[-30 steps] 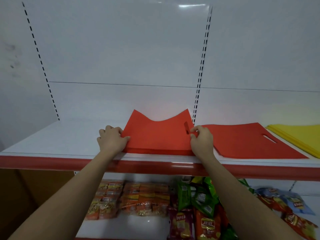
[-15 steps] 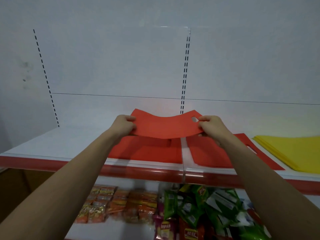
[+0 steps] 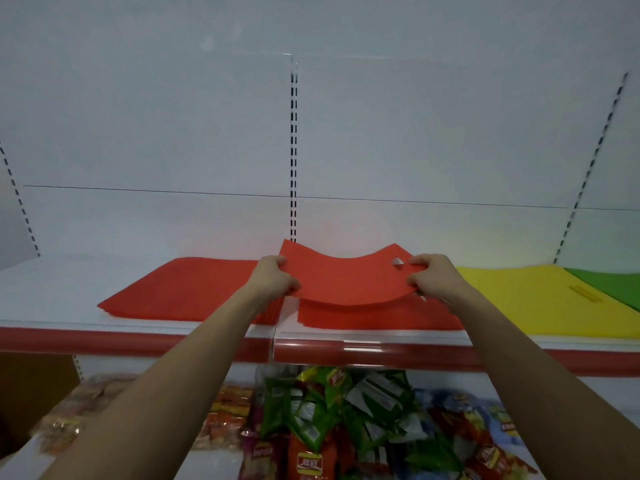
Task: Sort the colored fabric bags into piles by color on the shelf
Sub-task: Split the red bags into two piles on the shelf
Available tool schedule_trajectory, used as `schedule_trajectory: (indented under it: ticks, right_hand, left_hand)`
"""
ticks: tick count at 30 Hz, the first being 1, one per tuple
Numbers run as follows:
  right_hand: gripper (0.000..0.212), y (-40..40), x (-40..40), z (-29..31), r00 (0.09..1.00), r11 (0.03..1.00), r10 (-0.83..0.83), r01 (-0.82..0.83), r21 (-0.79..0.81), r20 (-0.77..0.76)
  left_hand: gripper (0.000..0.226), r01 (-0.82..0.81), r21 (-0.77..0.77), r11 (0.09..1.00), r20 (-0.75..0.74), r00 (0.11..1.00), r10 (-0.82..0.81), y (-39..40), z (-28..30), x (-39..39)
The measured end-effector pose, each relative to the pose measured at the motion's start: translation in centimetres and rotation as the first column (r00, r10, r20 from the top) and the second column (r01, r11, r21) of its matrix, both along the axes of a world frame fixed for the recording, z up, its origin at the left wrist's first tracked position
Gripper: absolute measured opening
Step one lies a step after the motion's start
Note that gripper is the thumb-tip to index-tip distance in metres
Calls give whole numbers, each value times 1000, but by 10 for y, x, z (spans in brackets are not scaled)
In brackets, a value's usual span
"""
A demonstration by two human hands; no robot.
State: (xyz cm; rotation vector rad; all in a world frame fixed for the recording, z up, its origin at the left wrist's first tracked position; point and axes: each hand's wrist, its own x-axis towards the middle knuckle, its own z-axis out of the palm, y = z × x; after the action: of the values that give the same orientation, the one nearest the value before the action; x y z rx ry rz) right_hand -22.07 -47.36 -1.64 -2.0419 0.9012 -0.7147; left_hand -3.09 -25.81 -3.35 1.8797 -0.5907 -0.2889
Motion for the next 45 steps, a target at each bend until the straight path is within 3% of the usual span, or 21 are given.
schedule_trajectory:
  ticks: [9,13,18,25,29,35,45]
  right_hand:
    - [50,-43,-19,-41,980,992,-73,52,-113,-184]
    - [38,-50,-23,-48,955,977,-123,68,-204,-270]
    - [43,-51,-24,-37,938,924,-237,136,-359,-254]
    - [29,-34,-12,-15,978,945,-133,76,-319,-159]
    - [14,-10,3,-11,981,947,-81,20,-321,-178]
    - [30,48,44,8,983,930,8,-74,-361,-182]
    - [25,162,137,7,970,922,133,-196,-334,-202]
  left_hand:
    - [76,-23,241,970,78,997,4,-42,-40,-26]
    - [79,-11,289,957,111,994,-22,-52,-47,-23]
    - [84,-85,436,896,336,939,-75,-54,-41,-17]
    - [74,-70,404,912,408,906,-111,-44,-33,-14]
    - [54,-122,341,932,472,880,-58,-18,-28,-7]
    - [14,-178,235,956,542,840,23,37,-10,14]
    - [13,-320,234,918,524,837,158,160,-9,91]
